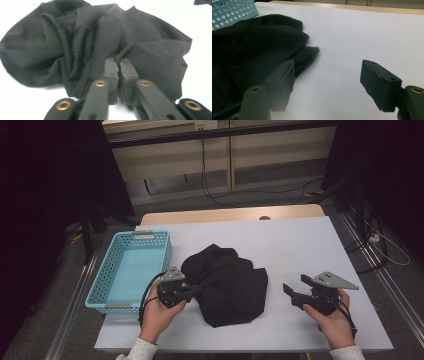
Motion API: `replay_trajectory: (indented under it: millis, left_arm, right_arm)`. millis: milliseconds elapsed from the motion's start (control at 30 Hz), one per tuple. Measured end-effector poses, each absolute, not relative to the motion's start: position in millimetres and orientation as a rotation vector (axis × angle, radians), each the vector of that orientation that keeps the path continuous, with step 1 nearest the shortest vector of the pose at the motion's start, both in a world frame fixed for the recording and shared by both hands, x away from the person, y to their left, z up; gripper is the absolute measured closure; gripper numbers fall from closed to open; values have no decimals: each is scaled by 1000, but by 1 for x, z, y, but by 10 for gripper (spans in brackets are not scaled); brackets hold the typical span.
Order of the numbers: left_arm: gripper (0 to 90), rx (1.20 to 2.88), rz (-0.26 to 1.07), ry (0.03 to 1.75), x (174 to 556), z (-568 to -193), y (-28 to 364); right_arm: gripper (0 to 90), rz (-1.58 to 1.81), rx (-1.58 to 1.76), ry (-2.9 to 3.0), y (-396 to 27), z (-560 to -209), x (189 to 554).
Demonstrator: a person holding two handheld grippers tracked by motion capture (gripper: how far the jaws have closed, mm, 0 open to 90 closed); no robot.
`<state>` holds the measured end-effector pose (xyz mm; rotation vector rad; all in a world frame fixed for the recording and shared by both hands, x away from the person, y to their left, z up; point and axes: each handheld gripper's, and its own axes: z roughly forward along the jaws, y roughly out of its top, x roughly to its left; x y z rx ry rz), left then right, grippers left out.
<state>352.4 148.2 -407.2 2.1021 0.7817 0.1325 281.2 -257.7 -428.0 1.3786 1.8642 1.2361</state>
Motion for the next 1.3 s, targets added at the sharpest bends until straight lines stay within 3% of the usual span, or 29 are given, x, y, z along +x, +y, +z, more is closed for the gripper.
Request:
replay_trajectory:
  millis: [100,267,500,600,700,867,1033,1100,1300]
  left_arm:
    - [619,2086,129,769,351,-407,142]
    - [404,2095,115,701,345,-405,124]
    - [300,2174,58,556,333,-412,86]
    - [297,2217,39,517,328,-422,71]
    - [303,2242,18,502,325,-431,61]
    - [397,2298,-41,490,318,-443,49]
    - [441,2301,-25,451,314,-446,41]
    - [503,2294,-15,444,312,-447,39]
    - [812,2323,-37,426,307,-445,38]
  right_arm:
    - [280,1241,1376,1874,-255,-429,283]
    - [280,1242,1373,1885,-252,-430,283]
    - [280,1244,1381,1887,-255,-431,281]
    - [280,1247,1387,1886,-256,-431,281]
    - [280,1248,1388,1888,-255,-431,280]
    - [277,1247,1390,1895,-254,-433,281]
    - [272,1243,1389,1896,-254,-433,281]
    - [271,1241,1389,1897,-254,-434,281]
    - [270,1240,1385,1900,-252,-434,281]
